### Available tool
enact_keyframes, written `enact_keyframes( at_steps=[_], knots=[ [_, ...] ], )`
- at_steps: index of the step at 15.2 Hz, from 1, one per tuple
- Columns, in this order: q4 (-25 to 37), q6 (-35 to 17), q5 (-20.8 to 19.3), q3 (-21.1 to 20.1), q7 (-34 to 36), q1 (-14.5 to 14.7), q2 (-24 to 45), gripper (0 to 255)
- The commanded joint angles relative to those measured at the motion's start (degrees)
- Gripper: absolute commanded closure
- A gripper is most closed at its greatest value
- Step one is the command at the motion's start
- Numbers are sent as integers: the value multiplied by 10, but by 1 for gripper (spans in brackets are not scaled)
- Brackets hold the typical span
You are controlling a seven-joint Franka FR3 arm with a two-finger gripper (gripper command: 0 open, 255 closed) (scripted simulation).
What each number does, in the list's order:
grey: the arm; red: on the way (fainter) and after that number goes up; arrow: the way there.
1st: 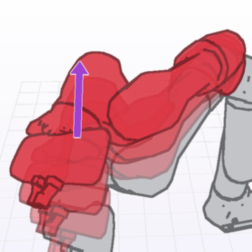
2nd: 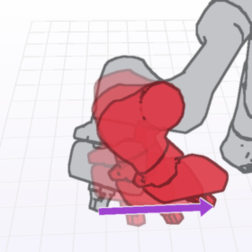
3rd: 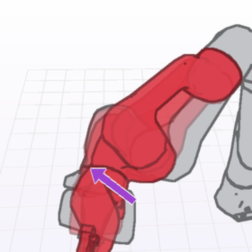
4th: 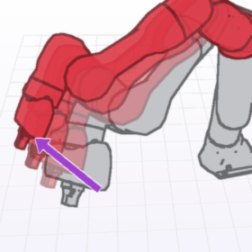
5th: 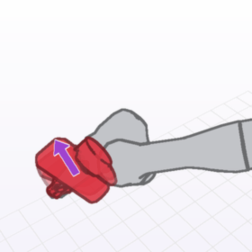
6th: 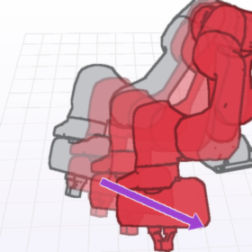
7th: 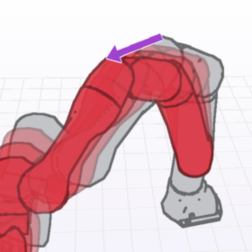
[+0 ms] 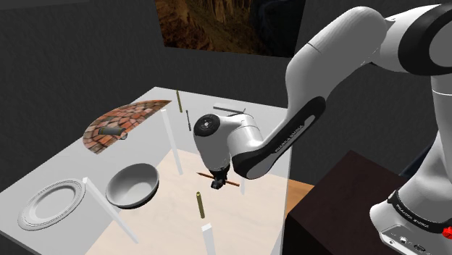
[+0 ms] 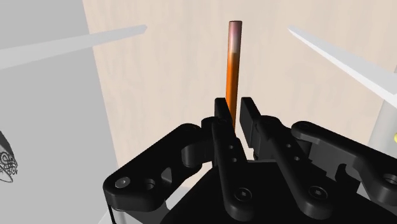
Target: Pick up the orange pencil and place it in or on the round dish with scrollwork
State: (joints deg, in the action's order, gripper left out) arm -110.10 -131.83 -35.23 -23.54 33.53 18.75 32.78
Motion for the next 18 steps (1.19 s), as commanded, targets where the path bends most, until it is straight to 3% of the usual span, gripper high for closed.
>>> enact_keyframes(
  at_steps=[1, 16, 18],
  knots=[
    [-3, 9, 8, -6, -6, -3, -12, 255],
    [1, 76, 63, -37, -52, -24, -88, 255],
    [-5, 68, 65, -30, -77, -44, -94, 255]
  ],
)
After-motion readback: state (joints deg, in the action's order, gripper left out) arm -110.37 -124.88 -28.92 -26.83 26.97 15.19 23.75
